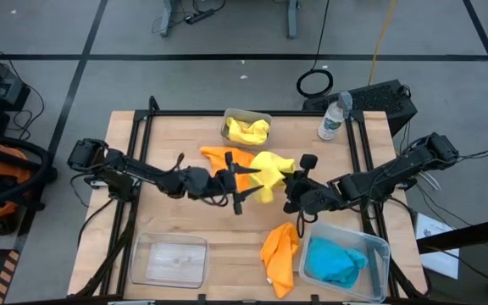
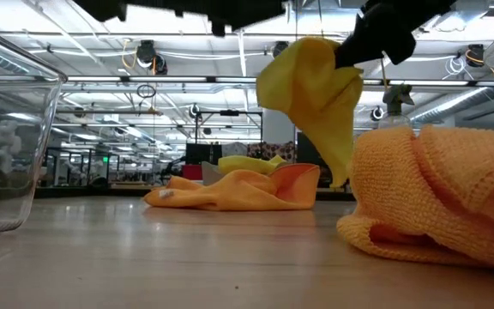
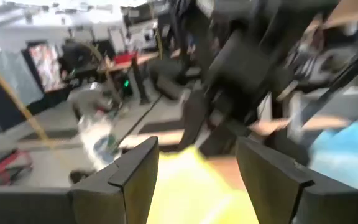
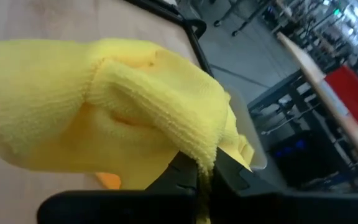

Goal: Sort microfiber towel by color & place in baskets
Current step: Put the yellow microfiber cloth into the gray bin

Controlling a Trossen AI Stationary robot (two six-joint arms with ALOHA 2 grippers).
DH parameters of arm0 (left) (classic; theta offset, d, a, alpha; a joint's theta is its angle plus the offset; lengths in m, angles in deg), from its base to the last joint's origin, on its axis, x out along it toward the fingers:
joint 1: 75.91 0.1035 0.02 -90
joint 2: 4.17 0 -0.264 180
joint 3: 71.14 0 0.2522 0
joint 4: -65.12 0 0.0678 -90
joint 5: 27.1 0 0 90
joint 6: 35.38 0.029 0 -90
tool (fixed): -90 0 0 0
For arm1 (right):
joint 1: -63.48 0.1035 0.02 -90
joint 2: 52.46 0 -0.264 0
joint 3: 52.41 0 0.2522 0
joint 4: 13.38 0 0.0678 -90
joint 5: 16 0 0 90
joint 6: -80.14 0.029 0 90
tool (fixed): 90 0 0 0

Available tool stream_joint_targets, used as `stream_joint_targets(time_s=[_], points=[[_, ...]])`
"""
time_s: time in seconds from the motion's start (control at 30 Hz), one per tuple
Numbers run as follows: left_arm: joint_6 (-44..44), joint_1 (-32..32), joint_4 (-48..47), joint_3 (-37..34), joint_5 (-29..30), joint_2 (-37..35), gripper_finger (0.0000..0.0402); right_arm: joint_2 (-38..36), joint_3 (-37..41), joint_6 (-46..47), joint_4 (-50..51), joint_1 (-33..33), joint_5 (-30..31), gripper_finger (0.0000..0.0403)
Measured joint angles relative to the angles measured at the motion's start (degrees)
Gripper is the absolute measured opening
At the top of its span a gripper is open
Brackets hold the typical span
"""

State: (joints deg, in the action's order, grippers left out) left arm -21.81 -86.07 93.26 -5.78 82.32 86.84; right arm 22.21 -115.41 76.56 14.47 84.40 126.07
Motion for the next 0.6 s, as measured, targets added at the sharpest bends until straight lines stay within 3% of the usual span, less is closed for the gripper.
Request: stream_joint_targets(time_s=[0.27,0.6], points=[[-5.59,7.24,-10.68,1.86,-11.66,0.03,0.0222,0.0,0.0,-16.69,-10.43,-2.42,-0.43,0.0004],[-5.19,8.73,-12.67,2.25,-14.49,-0.03,0.0222,0.0,0.0,-22.22,-16.49,-7.13,-14.89,0.0004]])
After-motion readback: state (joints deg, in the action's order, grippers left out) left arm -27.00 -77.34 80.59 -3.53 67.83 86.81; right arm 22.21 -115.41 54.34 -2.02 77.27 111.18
